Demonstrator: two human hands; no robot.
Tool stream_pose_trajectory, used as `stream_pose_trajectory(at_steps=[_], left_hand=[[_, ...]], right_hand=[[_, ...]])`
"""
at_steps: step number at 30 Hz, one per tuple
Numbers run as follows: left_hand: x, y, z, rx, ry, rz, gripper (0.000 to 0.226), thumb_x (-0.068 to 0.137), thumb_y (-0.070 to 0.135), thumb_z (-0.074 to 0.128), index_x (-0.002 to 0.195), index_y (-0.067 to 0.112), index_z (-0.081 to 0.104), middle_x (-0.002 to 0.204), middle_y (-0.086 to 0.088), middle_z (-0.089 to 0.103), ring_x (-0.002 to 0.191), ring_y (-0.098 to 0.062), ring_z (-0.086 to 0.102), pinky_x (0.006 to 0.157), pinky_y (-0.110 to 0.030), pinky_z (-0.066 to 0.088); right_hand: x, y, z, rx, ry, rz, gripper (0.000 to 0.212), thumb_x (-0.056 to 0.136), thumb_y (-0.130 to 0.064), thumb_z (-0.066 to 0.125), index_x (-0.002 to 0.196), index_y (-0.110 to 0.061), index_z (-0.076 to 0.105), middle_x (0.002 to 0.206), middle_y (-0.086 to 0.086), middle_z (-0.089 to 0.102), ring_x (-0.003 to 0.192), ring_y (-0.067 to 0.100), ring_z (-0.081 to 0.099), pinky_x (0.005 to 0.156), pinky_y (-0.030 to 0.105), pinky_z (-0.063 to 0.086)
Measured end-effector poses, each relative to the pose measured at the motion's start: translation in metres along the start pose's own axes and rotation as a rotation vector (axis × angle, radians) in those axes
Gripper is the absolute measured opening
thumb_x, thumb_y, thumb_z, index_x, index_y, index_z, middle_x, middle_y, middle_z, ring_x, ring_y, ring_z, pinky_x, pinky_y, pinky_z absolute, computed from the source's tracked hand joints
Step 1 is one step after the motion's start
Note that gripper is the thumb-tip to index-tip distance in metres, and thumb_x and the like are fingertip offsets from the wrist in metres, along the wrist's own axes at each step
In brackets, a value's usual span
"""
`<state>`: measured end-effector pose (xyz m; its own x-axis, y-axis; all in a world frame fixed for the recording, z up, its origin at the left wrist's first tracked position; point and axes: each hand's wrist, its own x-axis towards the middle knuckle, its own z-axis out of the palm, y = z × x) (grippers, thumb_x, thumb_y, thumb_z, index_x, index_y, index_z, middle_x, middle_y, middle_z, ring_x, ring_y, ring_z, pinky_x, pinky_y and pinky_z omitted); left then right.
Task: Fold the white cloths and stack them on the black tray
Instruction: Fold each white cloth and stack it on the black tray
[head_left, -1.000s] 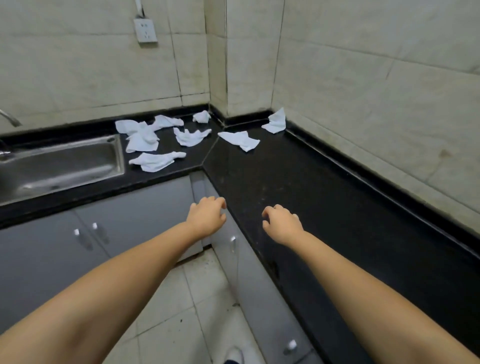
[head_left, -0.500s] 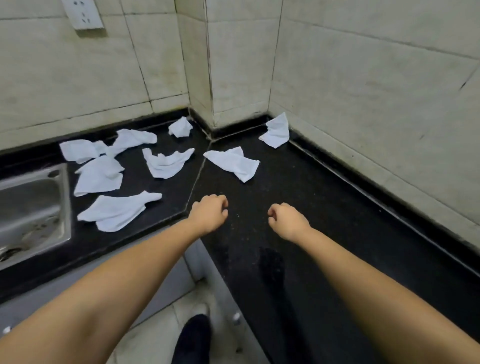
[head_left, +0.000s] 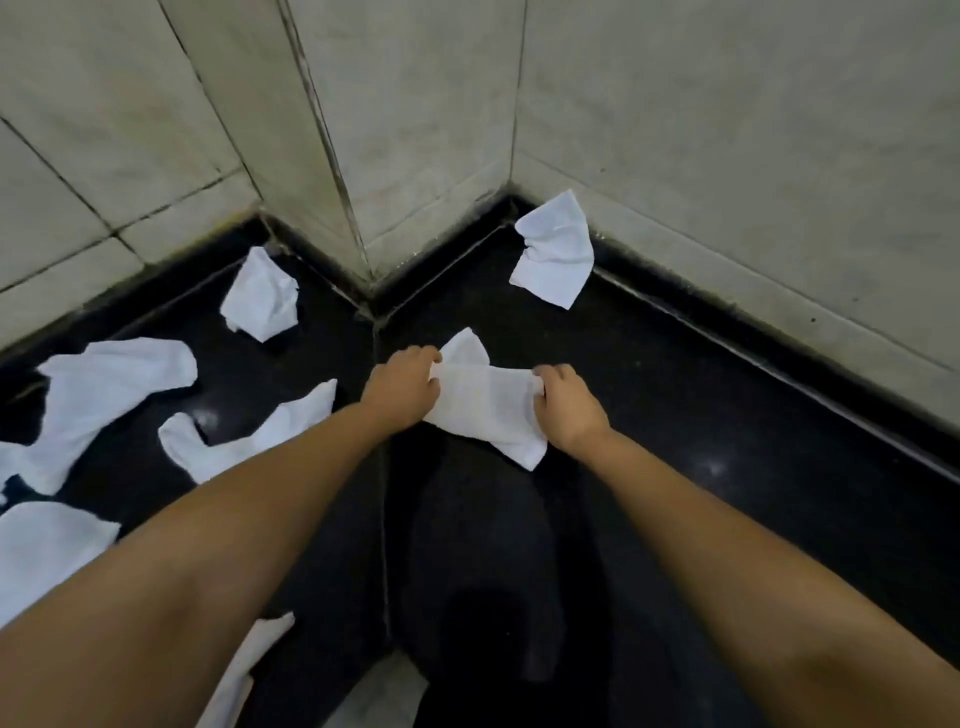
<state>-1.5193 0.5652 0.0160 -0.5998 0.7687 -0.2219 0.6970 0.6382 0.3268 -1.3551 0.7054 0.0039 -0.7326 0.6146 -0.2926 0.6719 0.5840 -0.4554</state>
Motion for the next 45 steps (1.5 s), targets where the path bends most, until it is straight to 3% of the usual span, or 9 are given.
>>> stream_pose_trajectory(at_steps=[4,10,15,18,21,24,27,40,45], left_hand=[[0.033,-0.027,0.006,0.113,-0.132,0.034,0.043,0.090,0.011,0.044,0.133,0.016,0.043,0.130,-0.009,0.047,0.118,-0.028,0.046,0.100,-0.043,0.036],[0.040,-0.040,0.005,0.182,-0.134,0.071,0.026,0.089,0.014,0.046,0.114,0.017,0.048,0.108,-0.006,0.061,0.103,-0.025,0.053,0.098,-0.041,0.031],[0.038,-0.030,-0.022,0.162,-0.028,0.219,0.025,0.095,0.025,0.043,0.107,0.020,0.065,0.106,-0.002,0.061,0.104,-0.020,0.056,0.104,-0.038,0.029],[0.037,-0.007,-0.043,-0.086,0.134,0.247,0.021,0.093,0.022,0.050,0.100,0.015,0.069,0.101,-0.005,0.066,0.095,-0.021,0.060,0.090,-0.035,0.043],[0.029,0.029,-0.069,-0.434,0.230,0.209,0.013,0.090,0.018,0.055,0.088,0.013,0.067,0.089,-0.004,0.067,0.081,-0.015,0.059,0.074,-0.027,0.045],[0.007,0.065,-0.090,-0.664,0.318,0.253,0.008,0.089,0.015,0.059,0.086,0.011,0.065,0.075,0.008,0.059,0.067,0.001,0.052,0.060,-0.004,0.038],[-0.024,0.088,-0.091,-0.816,0.334,0.313,0.006,0.088,0.013,0.061,0.082,0.014,0.062,0.073,0.012,0.057,0.061,0.011,0.053,0.060,-0.003,0.039],[-0.178,0.073,0.073,-0.584,-0.341,0.181,0.009,0.085,0.019,0.067,0.079,0.026,0.067,0.083,0.008,0.067,0.081,-0.005,0.063,0.078,-0.022,0.048],[-0.163,0.076,0.080,-0.528,-0.284,0.120,0.010,0.085,0.022,0.066,0.077,0.026,0.064,0.084,0.006,0.066,0.082,-0.008,0.062,0.074,-0.021,0.047]], right_hand=[[0.033,-0.010,0.015,-0.094,0.030,0.072,0.049,0.098,-0.022,0.039,0.146,-0.014,0.030,0.147,0.010,0.033,0.133,0.030,0.033,0.104,0.044,0.038],[0.039,-0.015,0.017,-0.084,0.034,0.168,0.026,0.093,-0.018,0.044,0.115,-0.011,0.056,0.124,0.012,0.047,0.117,0.030,0.043,0.094,0.040,0.042],[0.022,-0.020,-0.018,0.379,0.090,0.280,0.004,0.088,-0.012,0.048,0.091,-0.012,0.051,0.096,0.006,0.055,0.088,0.023,0.054,0.068,0.029,0.045],[0.005,-0.014,-0.055,0.540,0.251,0.235,0.008,0.090,-0.009,0.049,0.096,-0.013,0.052,0.091,0.000,0.055,0.084,0.017,0.052,0.058,0.023,0.039],[-0.015,-0.004,-0.096,0.618,0.456,0.123,0.015,0.090,-0.010,0.054,0.105,-0.012,0.059,0.100,0.002,0.061,0.090,0.015,0.056,0.073,0.026,0.043],[-0.045,0.007,-0.133,0.721,0.599,0.019,0.008,0.091,-0.011,0.056,0.090,-0.015,0.063,0.087,0.002,0.063,0.079,0.010,0.056,0.072,0.025,0.043],[-0.083,0.020,-0.149,0.788,0.670,-0.080,0.023,0.092,-0.008,0.056,0.076,-0.023,0.059,0.072,-0.007,0.058,0.061,-0.008,0.051,0.064,0.013,0.041],[-0.250,0.155,-0.012,0.612,0.022,0.192,0.004,0.088,-0.009,0.063,0.086,-0.010,0.066,0.081,0.009,0.061,0.074,0.014,0.054,0.071,0.023,0.044],[-0.240,0.160,-0.008,0.699,0.061,0.266,0.011,0.090,-0.012,0.062,0.093,-0.003,0.066,0.086,0.010,0.066,0.079,0.018,0.060,0.080,0.033,0.050]])
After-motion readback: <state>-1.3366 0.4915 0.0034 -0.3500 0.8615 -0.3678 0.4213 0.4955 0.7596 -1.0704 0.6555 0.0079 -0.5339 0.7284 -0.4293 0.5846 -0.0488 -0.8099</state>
